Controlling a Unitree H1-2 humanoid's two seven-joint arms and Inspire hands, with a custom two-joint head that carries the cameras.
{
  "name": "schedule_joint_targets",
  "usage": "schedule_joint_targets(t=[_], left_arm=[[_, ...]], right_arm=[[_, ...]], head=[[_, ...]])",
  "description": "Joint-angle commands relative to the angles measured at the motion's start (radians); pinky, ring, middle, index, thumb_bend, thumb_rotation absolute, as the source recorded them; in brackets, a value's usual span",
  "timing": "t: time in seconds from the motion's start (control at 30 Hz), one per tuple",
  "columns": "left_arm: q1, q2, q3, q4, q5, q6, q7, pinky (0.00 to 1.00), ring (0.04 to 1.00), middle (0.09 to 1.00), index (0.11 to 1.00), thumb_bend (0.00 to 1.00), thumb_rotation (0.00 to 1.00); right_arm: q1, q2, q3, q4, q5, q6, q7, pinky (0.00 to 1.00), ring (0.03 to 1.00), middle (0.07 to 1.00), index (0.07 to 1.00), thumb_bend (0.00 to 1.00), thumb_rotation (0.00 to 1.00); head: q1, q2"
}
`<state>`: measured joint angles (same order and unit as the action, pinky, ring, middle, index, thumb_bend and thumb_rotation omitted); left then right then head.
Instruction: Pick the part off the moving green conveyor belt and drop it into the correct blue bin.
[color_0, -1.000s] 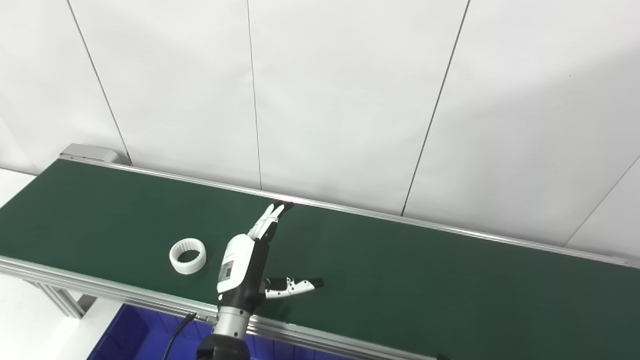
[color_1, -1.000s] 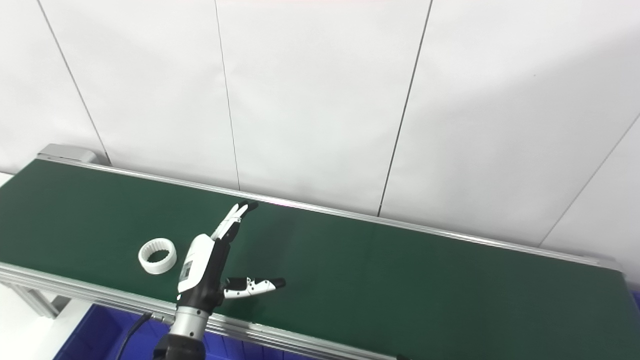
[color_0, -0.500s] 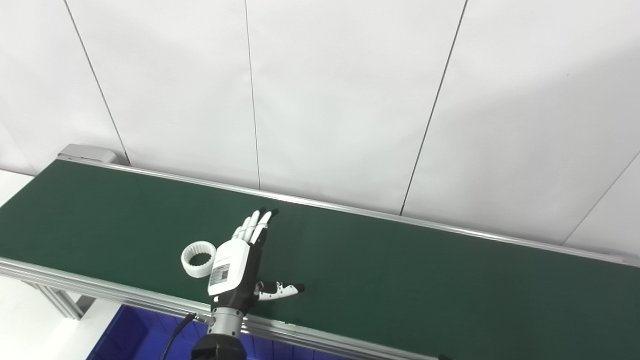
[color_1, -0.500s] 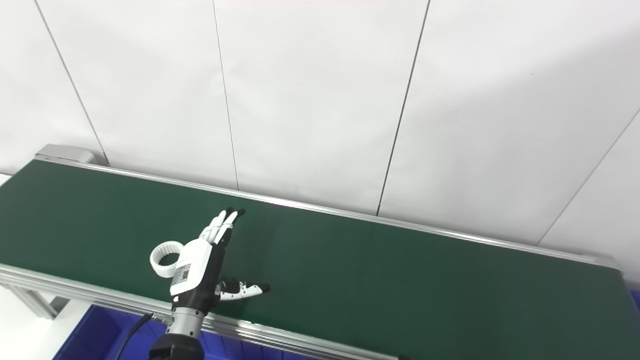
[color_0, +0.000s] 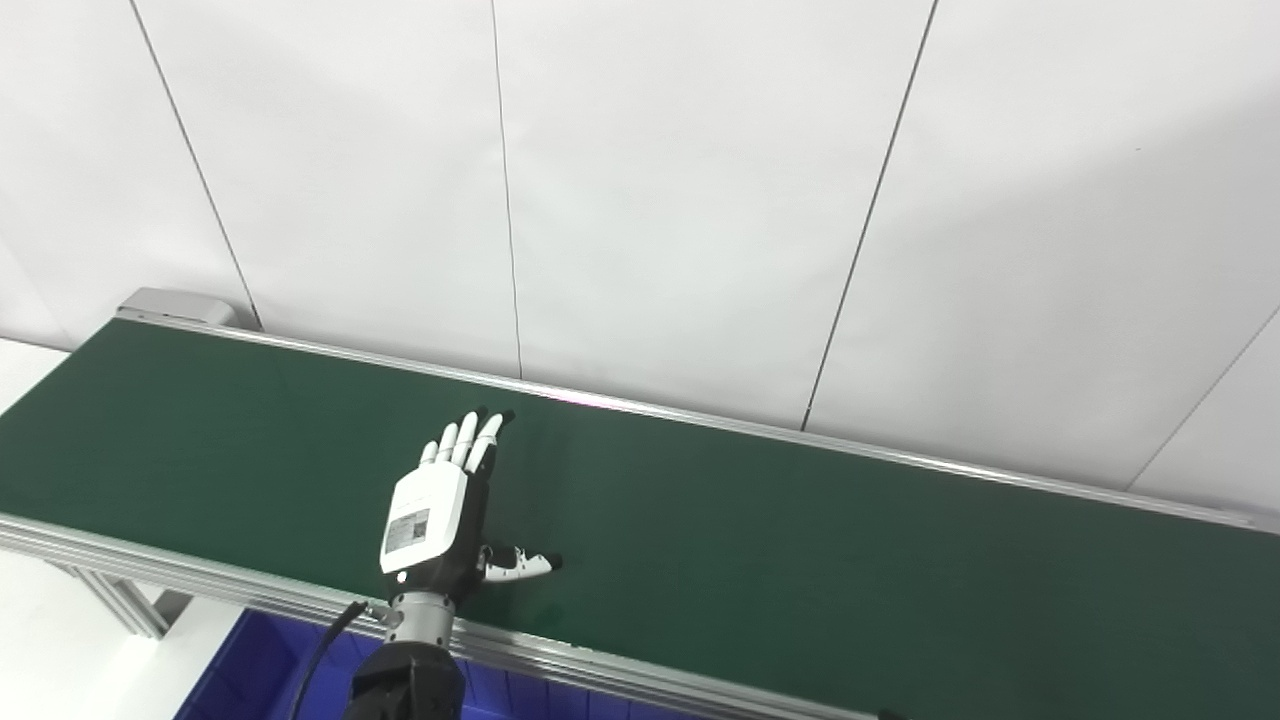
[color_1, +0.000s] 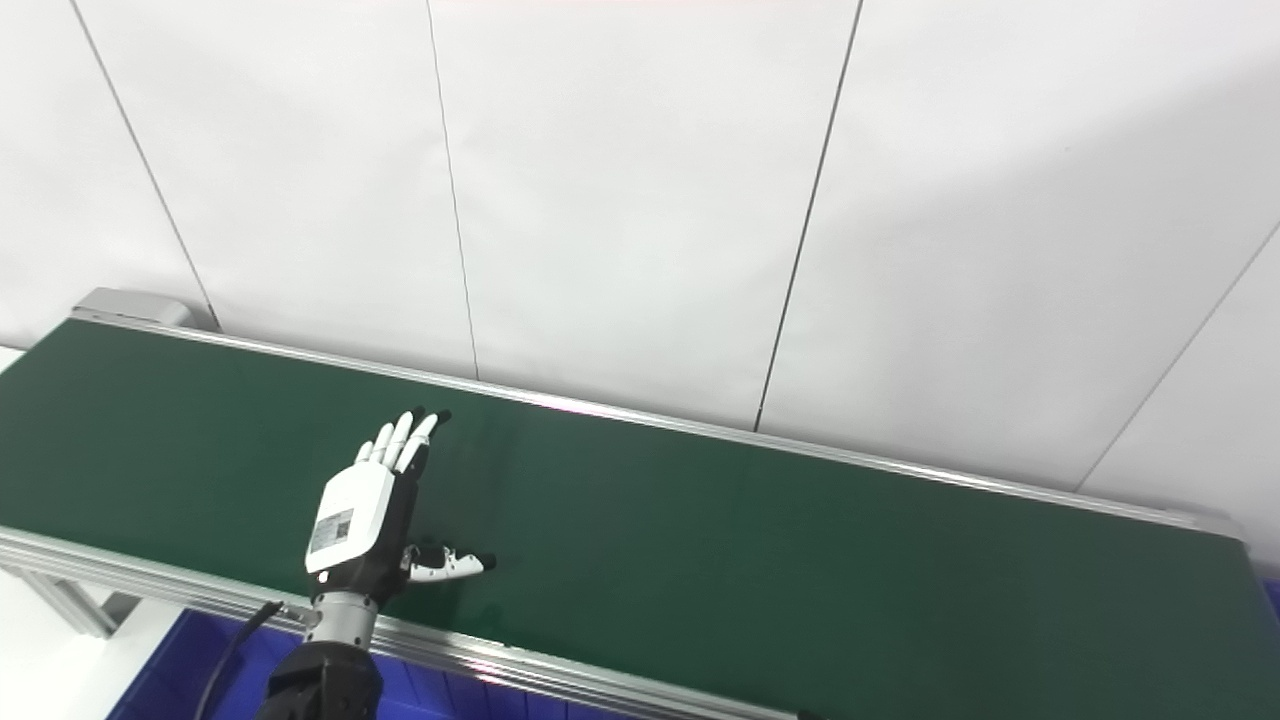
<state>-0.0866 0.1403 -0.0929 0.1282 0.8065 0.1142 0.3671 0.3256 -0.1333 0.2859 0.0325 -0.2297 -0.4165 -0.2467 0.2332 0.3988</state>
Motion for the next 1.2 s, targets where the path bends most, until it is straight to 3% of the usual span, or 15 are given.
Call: schedule_joint_targets(t=[0.0, 0.2, 0.67, 0.83, 1.07, 1.17], left_arm=[[-0.037, 0.018, 0.009, -0.013, -0.005, 0.006, 0.021, 1.00, 1.000, 1.000, 0.941, 0.84, 0.11], [-0.056, 0.035, 0.014, -0.017, 0.000, 0.058, -0.011, 1.00, 1.000, 0.993, 0.948, 0.83, 0.13], [-0.066, 0.058, -0.004, 0.027, -0.004, 0.137, -0.067, 0.99, 1.000, 0.987, 0.934, 0.82, 0.07], [-0.064, 0.063, -0.010, 0.055, -0.023, 0.131, -0.074, 0.99, 1.000, 0.996, 0.931, 0.80, 0.01], [-0.058, 0.084, -0.045, 0.075, -0.032, 0.146, -0.116, 0.98, 0.999, 0.999, 0.932, 0.79, 0.00], [-0.053, 0.089, -0.050, 0.076, -0.051, 0.141, -0.130, 0.90, 0.968, 0.982, 0.917, 0.74, 0.00]], right_arm=[[-0.001, -0.005, 0.002, -0.032, -0.001, -0.053, -0.005, 0.64, 0.742, 0.770, 0.810, 0.71, 0.17], [0.000, -0.008, 0.003, -0.035, 0.008, -0.053, -0.005, 0.64, 0.731, 0.762, 0.803, 0.74, 0.16], [0.005, -0.012, 0.006, -0.043, 0.001, -0.053, -0.017, 0.64, 0.729, 0.761, 0.804, 0.72, 0.17], [0.004, -0.014, 0.008, -0.044, -0.001, -0.053, -0.021, 0.63, 0.727, 0.760, 0.806, 0.73, 0.19], [0.007, -0.012, 0.006, -0.049, 0.000, -0.053, -0.019, 0.63, 0.733, 0.764, 0.805, 0.72, 0.17], [0.007, -0.017, 0.007, -0.047, -0.007, -0.053, -0.020, 0.63, 0.731, 0.765, 0.813, 0.71, 0.18]], head=[[0.001, 0.002], [0.004, 0.007], [0.005, 0.011], [0.003, 0.014], [0.004, 0.016], [0.003, 0.017]])
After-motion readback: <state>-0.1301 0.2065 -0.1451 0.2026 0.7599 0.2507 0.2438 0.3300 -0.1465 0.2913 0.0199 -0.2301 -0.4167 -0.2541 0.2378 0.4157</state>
